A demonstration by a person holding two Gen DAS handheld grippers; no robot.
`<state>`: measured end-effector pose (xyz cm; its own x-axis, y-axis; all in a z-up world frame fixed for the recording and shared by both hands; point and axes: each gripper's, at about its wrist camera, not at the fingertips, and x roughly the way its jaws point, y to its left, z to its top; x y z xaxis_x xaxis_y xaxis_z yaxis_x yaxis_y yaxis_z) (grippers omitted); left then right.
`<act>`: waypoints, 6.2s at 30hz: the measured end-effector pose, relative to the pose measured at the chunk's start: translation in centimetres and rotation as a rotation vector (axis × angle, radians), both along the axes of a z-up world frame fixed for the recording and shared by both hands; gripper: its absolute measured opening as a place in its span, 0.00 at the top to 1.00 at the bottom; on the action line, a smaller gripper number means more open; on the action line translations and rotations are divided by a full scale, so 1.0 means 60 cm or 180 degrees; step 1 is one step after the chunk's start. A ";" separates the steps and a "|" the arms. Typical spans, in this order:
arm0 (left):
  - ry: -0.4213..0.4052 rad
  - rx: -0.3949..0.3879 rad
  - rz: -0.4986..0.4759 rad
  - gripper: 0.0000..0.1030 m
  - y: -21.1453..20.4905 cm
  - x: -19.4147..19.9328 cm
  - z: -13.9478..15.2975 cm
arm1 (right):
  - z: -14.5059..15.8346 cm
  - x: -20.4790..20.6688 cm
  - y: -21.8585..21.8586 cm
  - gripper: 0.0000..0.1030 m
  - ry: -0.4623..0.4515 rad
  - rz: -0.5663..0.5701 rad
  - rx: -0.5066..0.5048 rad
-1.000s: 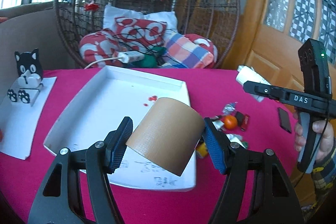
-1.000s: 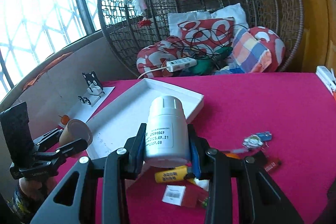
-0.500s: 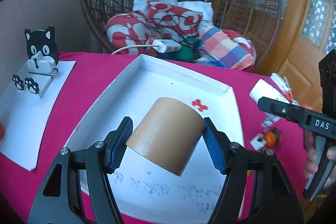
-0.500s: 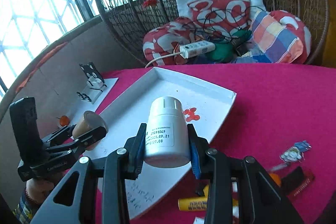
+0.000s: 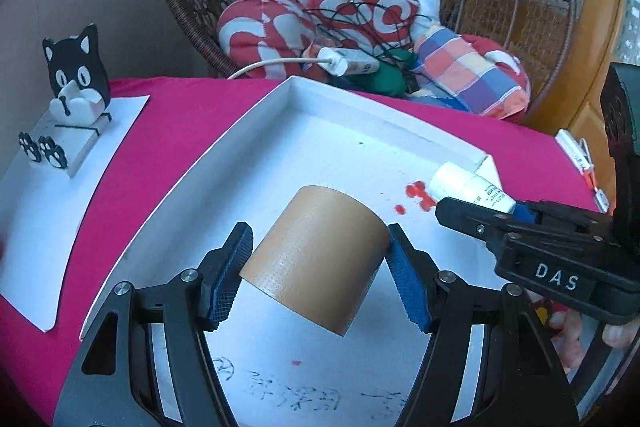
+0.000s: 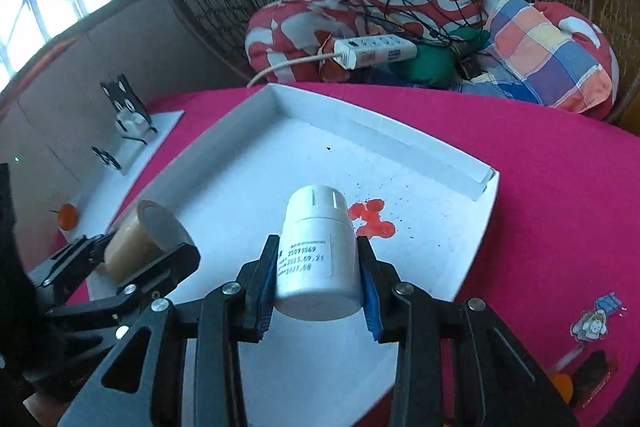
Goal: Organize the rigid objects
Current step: 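Lower both held items into the white tray and open both tools, then move both open tools back over the cluttered items on the table, then grasp the pink-red box with the left tool while the right tool grasps the black charger, then carry the pink-red box and black charger with both tools over the tray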
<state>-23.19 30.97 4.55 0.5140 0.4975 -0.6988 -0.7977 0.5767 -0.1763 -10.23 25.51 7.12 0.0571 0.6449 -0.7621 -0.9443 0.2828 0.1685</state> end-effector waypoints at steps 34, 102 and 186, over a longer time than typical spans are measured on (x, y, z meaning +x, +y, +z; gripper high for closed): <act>-0.0408 0.0043 -0.1253 0.00 -0.195 0.059 0.056 | 0.078 0.162 -0.342 0.00 -0.0260 -0.1332 0.0923; 0.0348 0.0091 -0.1993 0.61 -0.327 0.136 -0.057 | -0.067 0.214 -0.278 0.30 -0.0810 -0.0217 -0.0293; -0.0231 0.0431 0.0154 0.69 -0.037 -0.056 0.101 | 0.118 -0.079 -0.164 0.44 -0.0678 0.0583 0.0843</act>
